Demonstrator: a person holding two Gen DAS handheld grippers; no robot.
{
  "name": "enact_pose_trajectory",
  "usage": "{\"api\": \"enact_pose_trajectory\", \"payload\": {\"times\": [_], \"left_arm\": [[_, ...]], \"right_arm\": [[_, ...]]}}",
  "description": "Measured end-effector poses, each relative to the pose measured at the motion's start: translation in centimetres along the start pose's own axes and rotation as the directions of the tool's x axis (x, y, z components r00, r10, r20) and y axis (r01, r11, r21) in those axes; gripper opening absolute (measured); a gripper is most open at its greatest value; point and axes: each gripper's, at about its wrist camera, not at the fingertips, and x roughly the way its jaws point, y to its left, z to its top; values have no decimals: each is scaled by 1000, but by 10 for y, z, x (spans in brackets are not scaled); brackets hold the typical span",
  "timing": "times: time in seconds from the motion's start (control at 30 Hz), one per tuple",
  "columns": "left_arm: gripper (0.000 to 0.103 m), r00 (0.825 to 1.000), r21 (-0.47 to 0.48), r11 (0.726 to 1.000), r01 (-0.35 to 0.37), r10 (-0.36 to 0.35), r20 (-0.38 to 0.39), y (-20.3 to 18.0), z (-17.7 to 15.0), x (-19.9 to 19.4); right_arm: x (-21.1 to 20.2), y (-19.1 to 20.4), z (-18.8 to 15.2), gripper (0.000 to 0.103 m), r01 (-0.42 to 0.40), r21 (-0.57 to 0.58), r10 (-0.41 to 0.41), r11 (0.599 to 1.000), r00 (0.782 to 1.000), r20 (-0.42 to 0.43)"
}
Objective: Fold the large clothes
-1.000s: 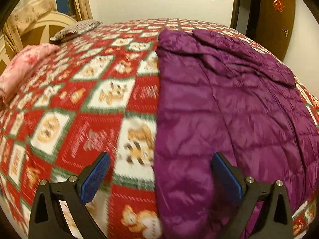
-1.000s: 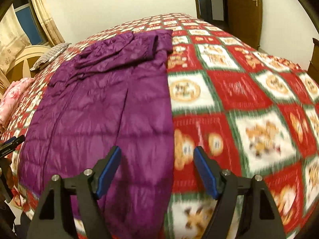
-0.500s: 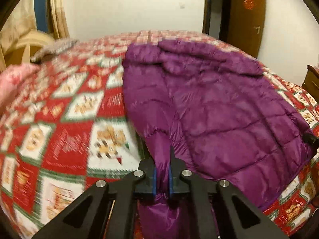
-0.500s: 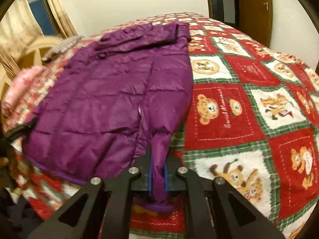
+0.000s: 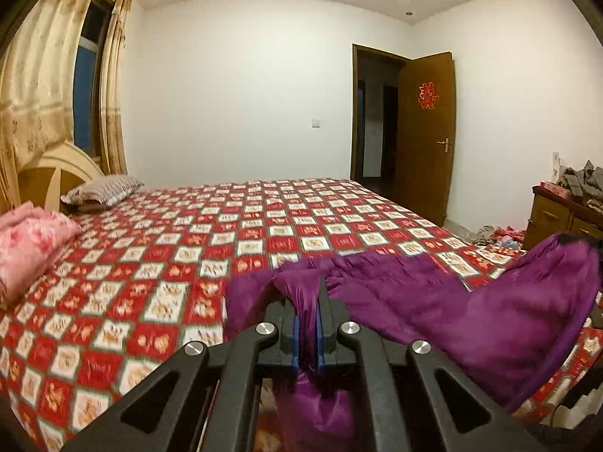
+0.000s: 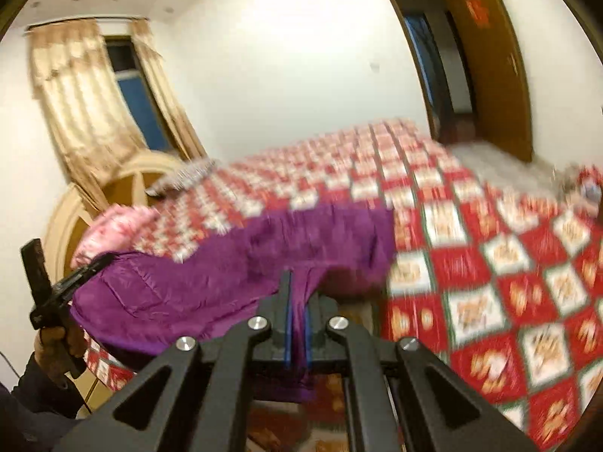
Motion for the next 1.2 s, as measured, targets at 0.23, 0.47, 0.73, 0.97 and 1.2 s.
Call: {"api": "enact_pose_trajectory", "payload": {"times": [0.23,0.47,0.73,0.97,1.2], "left_arm": [[5,984,31,996,-81,85,-156,30,-15,140],[13,955,-49,993,-103,85,-285,58,-18,229],[23,972,-135,985,-109,77,-221,63,-7,238],[64,983,-226,973,-37,-5,-183,67,-4,243],[88,941,-112,942,-317,297,-160,64,13,247]], "right_arm": [[115,-29,29,6,62,5,-61,998,997,-44],[207,-86,33,6,128,126,-110,984,984,-140],[248,-111,35,6,156,148,-126,977,972,-198],[276,-124,35,6,157,182,-112,971,966,-234],[303,-125,46,16,175,187,-126,967,961,-246]]}}
